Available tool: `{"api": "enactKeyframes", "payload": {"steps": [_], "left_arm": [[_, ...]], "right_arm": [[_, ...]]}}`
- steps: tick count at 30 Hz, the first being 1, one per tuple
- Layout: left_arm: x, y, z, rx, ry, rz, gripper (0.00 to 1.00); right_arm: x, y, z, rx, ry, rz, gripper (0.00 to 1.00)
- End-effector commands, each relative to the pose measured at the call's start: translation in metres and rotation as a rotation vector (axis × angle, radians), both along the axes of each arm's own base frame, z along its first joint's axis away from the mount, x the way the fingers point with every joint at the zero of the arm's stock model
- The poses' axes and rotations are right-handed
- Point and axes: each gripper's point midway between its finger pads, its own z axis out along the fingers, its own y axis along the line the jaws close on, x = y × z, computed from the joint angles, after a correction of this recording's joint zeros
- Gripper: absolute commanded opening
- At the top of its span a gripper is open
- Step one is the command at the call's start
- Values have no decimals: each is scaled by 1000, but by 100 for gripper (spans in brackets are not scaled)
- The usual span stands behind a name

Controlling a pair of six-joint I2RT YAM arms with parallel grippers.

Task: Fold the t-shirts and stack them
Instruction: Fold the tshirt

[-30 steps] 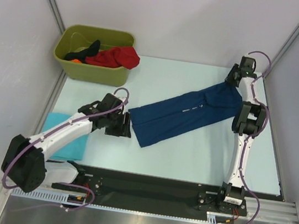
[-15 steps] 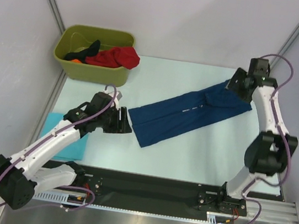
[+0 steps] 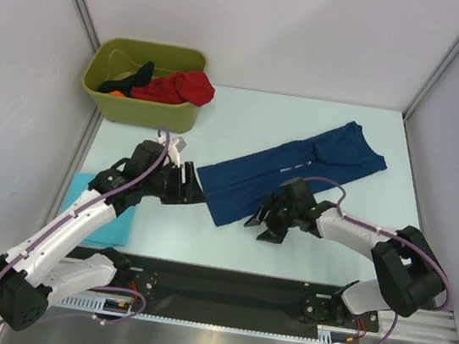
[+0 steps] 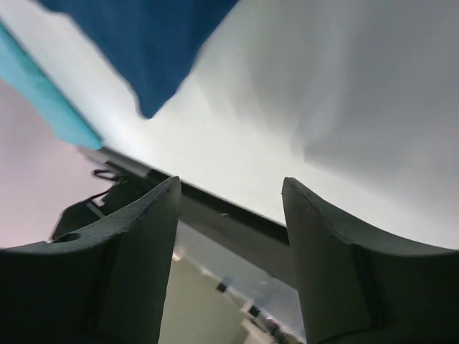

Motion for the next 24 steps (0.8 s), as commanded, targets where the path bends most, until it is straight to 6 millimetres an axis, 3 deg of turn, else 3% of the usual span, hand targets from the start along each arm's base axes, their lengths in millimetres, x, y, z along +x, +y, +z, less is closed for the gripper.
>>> {"api": "enactKeyframes", "payload": {"steps": [1, 3, 4, 6, 11, 14, 24], "left_arm": [[-14, -16, 15, -141, 9, -41, 64], [-19, -14, 13, -155, 21, -30, 64], [-23, -12, 11, -147, 38, -26, 64], [-25, -10, 14, -146, 25, -25, 64], [-34, 1, 23, -111, -21, -32, 64], [-33, 5, 24, -72, -42, -15, 64], [-35, -2, 36, -63, -66, -44, 64]], "right_arm": [[23, 63, 45, 235, -74, -105, 56], [24, 70, 39, 221, -67, -158, 45], [15, 79, 34, 210, -47, -153, 44], [20, 87, 33, 195, -59, -233, 46], [2, 103, 5, 117, -26, -341, 52], [4, 105, -8, 89, -33, -411, 53], [17, 98, -26, 33, -81, -500, 52]]}}
